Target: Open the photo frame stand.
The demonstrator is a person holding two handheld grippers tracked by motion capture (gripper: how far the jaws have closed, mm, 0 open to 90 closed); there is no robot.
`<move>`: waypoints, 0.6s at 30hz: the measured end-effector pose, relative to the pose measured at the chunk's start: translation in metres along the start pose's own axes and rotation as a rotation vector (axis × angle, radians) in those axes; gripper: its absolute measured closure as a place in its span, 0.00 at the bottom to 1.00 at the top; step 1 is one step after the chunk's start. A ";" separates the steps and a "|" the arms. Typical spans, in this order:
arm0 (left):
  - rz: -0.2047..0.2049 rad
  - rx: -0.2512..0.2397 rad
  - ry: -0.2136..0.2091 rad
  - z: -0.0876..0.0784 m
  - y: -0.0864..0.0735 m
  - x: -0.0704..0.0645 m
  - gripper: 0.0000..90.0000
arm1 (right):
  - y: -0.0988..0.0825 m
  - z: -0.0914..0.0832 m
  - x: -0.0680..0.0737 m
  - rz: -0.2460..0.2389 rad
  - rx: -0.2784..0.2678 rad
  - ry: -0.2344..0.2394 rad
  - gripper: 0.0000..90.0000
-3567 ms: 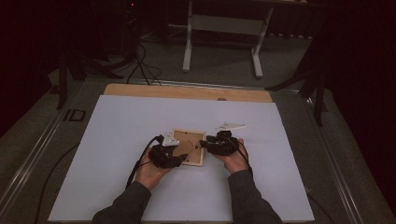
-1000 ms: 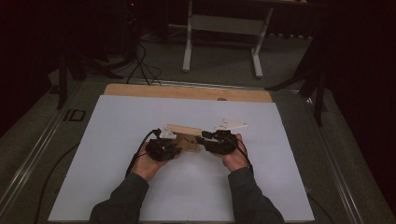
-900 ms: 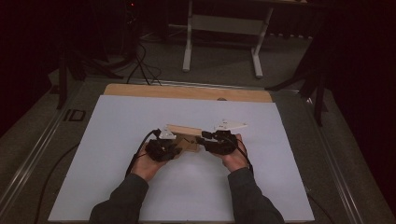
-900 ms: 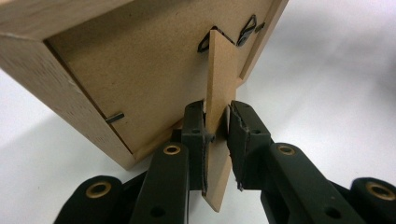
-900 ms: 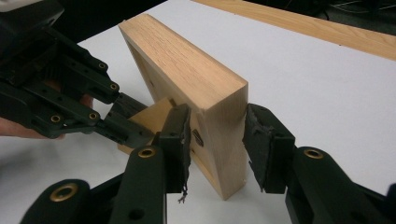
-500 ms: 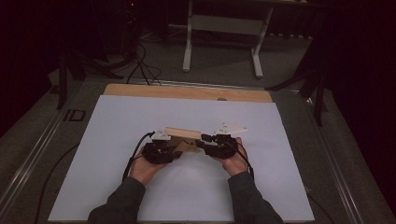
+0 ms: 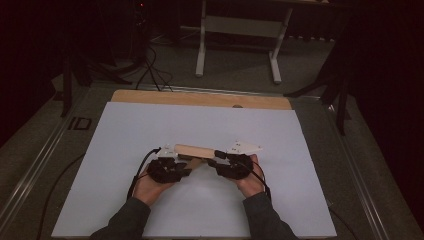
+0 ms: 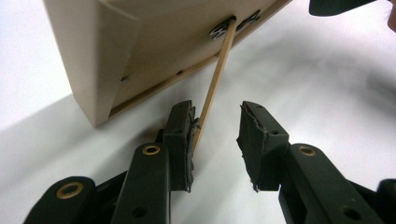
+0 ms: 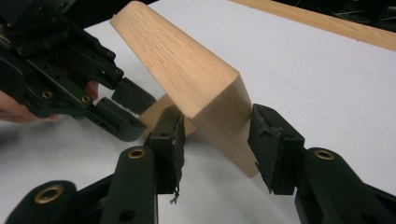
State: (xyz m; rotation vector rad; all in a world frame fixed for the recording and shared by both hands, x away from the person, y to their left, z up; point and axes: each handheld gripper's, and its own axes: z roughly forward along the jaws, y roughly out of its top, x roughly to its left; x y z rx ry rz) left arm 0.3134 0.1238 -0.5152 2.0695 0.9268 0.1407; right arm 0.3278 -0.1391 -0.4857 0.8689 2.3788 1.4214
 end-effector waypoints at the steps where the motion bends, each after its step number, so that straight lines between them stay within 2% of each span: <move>1: 0.001 0.000 0.003 0.000 -0.001 0.000 0.72 | -0.001 0.000 0.001 -0.009 0.006 -0.003 0.61; 7: 0.016 -0.014 0.015 -0.004 -0.004 -0.002 0.72 | -0.003 -0.002 0.003 -0.019 -0.002 -0.028 0.60; 18: 0.058 -0.020 0.066 -0.008 -0.007 -0.007 0.68 | -0.003 -0.008 0.006 -0.043 -0.019 -0.055 0.58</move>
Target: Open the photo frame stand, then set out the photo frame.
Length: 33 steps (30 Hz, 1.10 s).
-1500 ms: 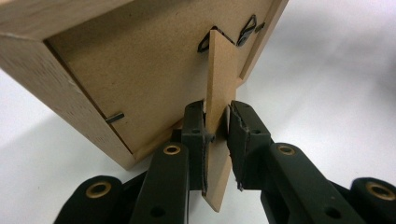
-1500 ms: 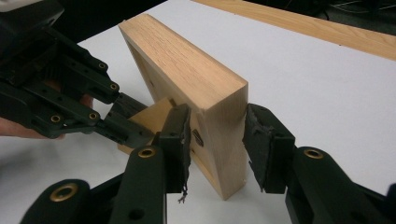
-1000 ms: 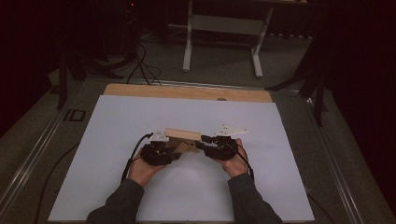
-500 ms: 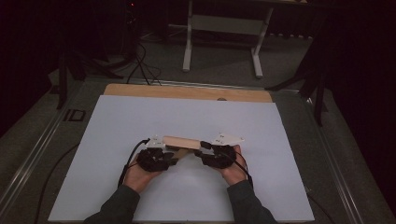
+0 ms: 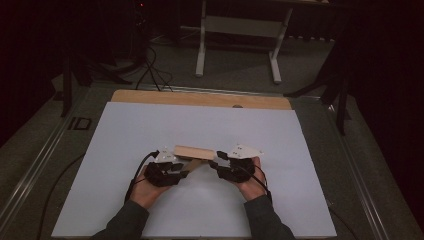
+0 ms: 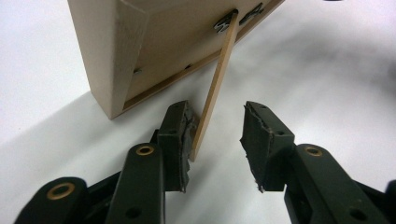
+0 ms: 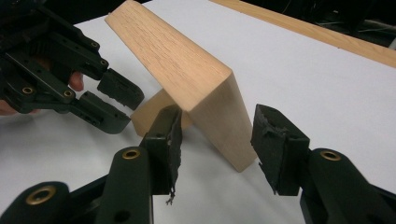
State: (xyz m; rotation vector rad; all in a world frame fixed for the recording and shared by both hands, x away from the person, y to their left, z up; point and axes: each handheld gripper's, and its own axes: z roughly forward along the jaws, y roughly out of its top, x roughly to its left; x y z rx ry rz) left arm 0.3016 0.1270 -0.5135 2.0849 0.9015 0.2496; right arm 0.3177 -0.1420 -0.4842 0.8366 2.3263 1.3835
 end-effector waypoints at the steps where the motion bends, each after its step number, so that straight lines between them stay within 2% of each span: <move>1: 0.002 -0.002 0.002 -0.001 0.000 0.000 0.67 | 0.000 0.000 0.001 -0.006 0.001 -0.006 0.58; 12: -0.018 -0.047 0.024 -0.013 -0.001 0.001 0.67 | 0.001 -0.002 0.001 -0.022 -0.001 -0.004 0.56; 21: 0.007 -0.065 0.054 -0.020 0.001 -0.001 0.66 | 0.003 -0.006 0.001 -0.033 -0.003 0.008 0.52; 33: 0.027 -0.104 0.094 -0.028 0.005 -0.001 0.69 | 0.008 -0.011 0.002 -0.031 -0.038 0.013 0.55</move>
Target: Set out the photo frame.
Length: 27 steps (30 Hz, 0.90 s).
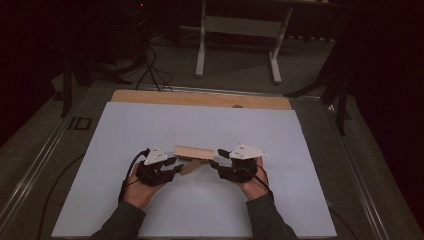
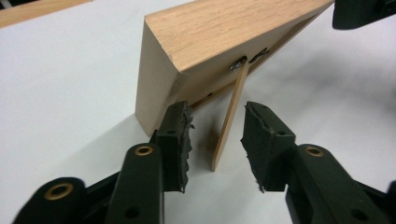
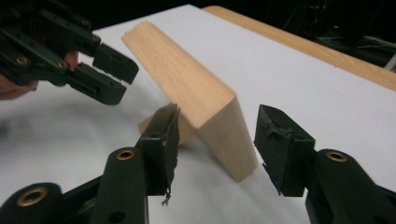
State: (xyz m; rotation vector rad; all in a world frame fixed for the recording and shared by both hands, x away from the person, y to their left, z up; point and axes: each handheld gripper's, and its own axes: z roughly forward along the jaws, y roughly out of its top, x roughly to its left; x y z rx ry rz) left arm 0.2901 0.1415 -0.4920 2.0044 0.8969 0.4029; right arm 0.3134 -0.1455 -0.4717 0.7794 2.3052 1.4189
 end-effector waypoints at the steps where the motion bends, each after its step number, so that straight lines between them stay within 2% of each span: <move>1: 0.002 0.000 0.001 0.000 0.000 0.000 0.70 | 0.001 -0.001 -0.001 0.002 -0.009 0.000 0.57; 6: 0.012 0.005 -0.001 0.002 0.000 -0.002 0.73 | 0.004 -0.007 -0.003 0.019 -0.046 -0.012 0.63; 9: 0.024 0.021 0.004 0.006 0.000 -0.005 0.75 | 0.006 -0.010 -0.006 0.038 -0.075 -0.034 0.71; 14: 0.031 0.029 0.010 0.010 0.000 -0.007 0.77 | 0.007 -0.010 -0.011 0.102 -0.098 -0.104 0.84; 18: 0.043 0.031 0.024 0.009 0.000 -0.008 0.80 | 0.008 -0.007 -0.019 0.144 -0.102 -0.126 0.95; 20: 0.048 0.029 0.026 0.009 0.001 -0.008 0.82 | 0.009 -0.003 -0.023 0.159 -0.094 -0.129 0.99; 23: 0.047 0.025 0.033 0.009 0.001 -0.007 0.86 | 0.008 0.003 -0.027 0.187 -0.088 -0.107 1.00; 27: 0.042 0.025 0.045 0.007 0.002 -0.004 0.97 | 0.008 0.011 -0.028 0.171 -0.067 -0.104 1.00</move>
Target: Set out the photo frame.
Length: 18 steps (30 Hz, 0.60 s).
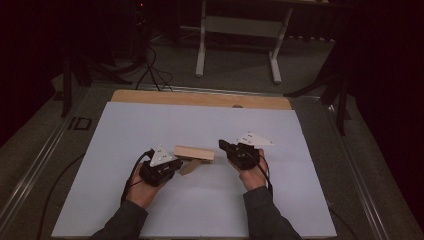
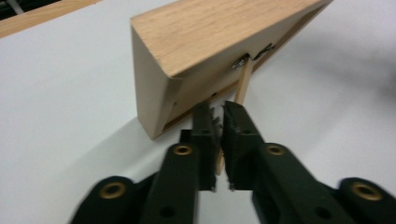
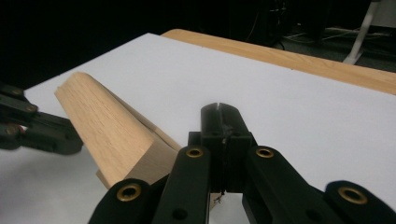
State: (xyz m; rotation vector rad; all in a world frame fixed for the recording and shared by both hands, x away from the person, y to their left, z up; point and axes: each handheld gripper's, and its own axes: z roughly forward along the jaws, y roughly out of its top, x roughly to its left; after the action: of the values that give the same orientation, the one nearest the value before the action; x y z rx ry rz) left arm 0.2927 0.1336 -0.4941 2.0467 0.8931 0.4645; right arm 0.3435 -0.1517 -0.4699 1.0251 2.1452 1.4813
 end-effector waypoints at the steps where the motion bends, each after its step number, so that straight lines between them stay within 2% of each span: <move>1: -0.005 0.002 0.001 0.000 0.000 0.001 0.99 | 0.000 0.002 0.000 -0.003 0.004 0.001 1.00; 6: -0.010 0.003 0.010 0.004 0.001 0.002 0.99 | -0.001 0.015 -0.003 0.020 0.028 0.028 1.00; 12: -0.018 0.004 0.016 0.008 0.003 0.003 1.00 | 0.001 0.027 -0.002 0.010 0.058 0.075 1.00; 18: -0.027 -0.004 0.013 0.010 0.007 0.003 1.00 | 0.000 0.031 -0.003 0.016 0.080 0.117 1.00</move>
State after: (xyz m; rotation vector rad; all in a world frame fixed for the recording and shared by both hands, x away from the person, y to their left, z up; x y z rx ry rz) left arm 0.3040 0.1272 -0.4940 2.0278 0.9266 0.4650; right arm 0.3646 -0.1330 -0.4829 1.0068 2.3001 1.5081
